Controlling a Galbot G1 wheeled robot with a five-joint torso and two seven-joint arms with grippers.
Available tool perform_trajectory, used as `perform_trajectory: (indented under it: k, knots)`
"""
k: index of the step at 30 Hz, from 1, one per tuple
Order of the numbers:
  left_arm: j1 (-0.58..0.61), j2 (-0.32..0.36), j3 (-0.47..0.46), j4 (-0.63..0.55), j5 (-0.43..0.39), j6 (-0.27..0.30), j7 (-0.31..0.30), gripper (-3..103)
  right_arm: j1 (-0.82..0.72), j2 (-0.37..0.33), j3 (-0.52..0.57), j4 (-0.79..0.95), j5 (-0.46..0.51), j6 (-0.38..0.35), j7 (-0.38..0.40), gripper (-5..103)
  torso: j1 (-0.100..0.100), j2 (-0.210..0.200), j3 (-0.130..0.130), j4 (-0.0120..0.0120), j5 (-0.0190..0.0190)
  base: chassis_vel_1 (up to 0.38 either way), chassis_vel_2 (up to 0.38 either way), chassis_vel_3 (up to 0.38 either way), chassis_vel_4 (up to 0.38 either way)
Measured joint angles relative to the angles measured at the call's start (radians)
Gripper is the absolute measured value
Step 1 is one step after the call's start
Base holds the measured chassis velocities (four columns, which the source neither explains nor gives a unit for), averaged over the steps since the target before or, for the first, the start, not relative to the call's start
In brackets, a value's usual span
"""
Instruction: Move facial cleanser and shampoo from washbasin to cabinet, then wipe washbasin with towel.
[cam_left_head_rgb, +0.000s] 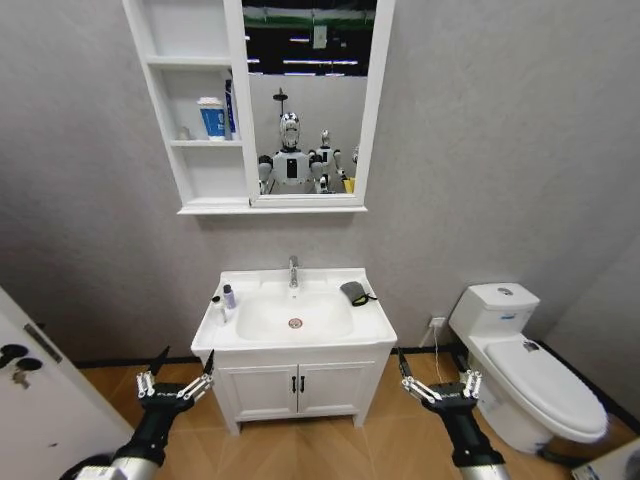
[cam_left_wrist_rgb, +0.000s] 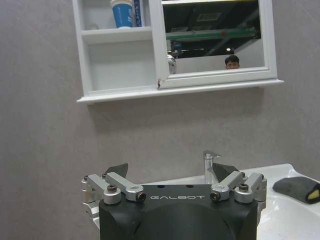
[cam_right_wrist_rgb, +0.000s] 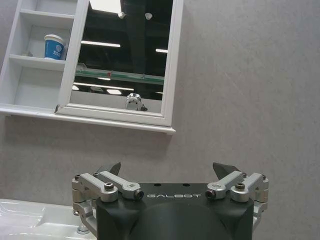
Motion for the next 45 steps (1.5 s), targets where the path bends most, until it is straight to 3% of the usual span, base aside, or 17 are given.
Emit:
perform_trajectory:
  k: [7, 9, 14, 21, 38, 45]
  knots:
    - [-0.095, 0.139, 0.007, 0.125, -0.071, 0.070, 0.000, 96, 0.018, -0.012, -0.003, -0.036, -0.004, -0.004, 0.000, 100, -0.002, 0.001, -0.001, 0.0003, -0.0002, 0.035, -0.026, -0.037, 0.006]
    - [-0.185, 0.206, 0.035, 0.209, -0.098, 0.099, -0.008, 96, 0.035, -0.023, 0.007, -0.054, 0.011, -0.013, 0.006, 100, -0.002, 0.001, -0.001, 0.0004, -0.0003, 0.063, -0.047, -0.038, 0.046]
    - [-0.358, 0.274, 0.112, 0.319, -0.148, 0.148, -0.040, 96, 0.061, -0.037, 0.019, -0.081, 0.034, -0.015, 0.012, 100, -0.001, 0.000, 0.000, -0.0001, 0.0000, 0.011, -0.007, -0.008, 0.007]
    - [-0.420, 0.274, 0.177, 0.341, -0.190, 0.173, -0.067, 96, 0.092, -0.039, 0.015, -0.116, 0.055, -0.014, -0.044, 100, -0.001, 0.000, 0.000, 0.0002, 0.0000, 0.000, 0.000, 0.000, 0.000]
    - [-0.408, 0.264, 0.173, 0.351, -0.184, 0.172, -0.070, 96, 0.114, -0.046, -0.007, -0.135, 0.058, -0.019, -0.041, 100, -0.001, 0.001, 0.000, 0.0002, -0.0001, -0.090, 0.090, 0.095, -0.095]
    - [-0.410, 0.259, 0.169, 0.379, -0.190, 0.167, -0.078, 96, 0.119, -0.043, -0.043, -0.142, 0.059, 0.023, -0.066, 100, 0.001, 0.000, 0.000, 0.0005, 0.0001, -0.168, 0.171, 0.189, -0.139]
